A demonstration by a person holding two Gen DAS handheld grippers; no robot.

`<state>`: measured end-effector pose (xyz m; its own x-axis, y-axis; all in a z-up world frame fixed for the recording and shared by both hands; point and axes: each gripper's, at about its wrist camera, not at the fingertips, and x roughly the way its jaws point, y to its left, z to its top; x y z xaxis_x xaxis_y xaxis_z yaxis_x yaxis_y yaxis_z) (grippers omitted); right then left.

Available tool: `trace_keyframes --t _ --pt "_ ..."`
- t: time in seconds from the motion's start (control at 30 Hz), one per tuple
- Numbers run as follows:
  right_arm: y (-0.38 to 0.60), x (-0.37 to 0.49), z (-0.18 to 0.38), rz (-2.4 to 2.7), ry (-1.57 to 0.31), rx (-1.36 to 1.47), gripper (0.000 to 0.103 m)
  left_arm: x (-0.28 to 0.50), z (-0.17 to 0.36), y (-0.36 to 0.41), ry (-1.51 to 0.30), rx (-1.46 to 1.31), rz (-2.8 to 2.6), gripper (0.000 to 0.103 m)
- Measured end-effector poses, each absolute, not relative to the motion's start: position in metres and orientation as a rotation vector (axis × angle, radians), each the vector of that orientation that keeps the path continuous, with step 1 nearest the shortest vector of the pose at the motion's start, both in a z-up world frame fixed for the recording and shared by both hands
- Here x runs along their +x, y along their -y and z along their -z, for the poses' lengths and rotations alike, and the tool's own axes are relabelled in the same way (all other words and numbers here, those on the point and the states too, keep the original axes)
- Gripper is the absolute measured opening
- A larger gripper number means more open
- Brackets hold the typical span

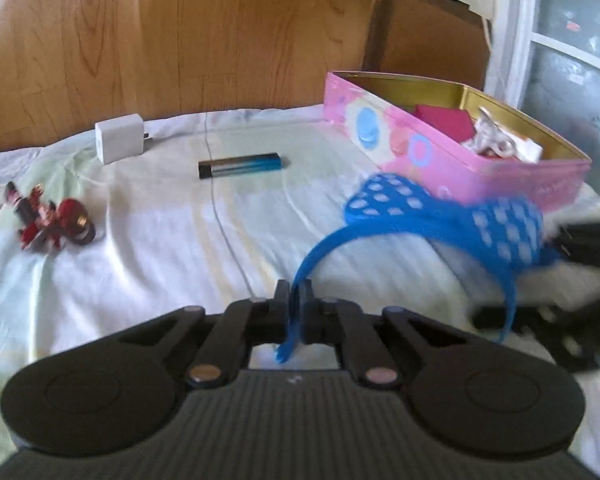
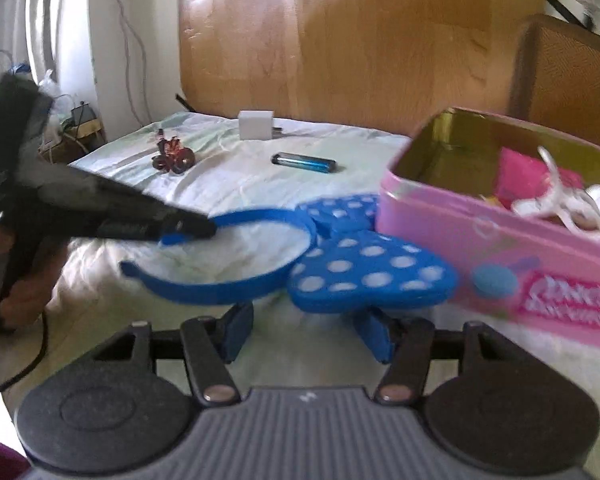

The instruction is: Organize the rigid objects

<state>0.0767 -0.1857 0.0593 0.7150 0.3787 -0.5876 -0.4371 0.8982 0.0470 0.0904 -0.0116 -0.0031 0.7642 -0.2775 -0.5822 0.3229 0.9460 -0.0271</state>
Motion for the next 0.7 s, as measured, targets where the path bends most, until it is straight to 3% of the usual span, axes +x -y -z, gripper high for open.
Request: trace_keyframes --t 0.37,0.7 --pt "0.163 0.085 -0.060 -0.511 -0.610 -0.146 0.062 0.027 -0.008 -0.035 -0.630 -0.063 0.289 0.013" --pt "0.196 0.069 -0.078 -0.465 -0.636 0.096 0.064 0.064 -0.022 -0.015 -0.570 0.022 0.281 0.013"
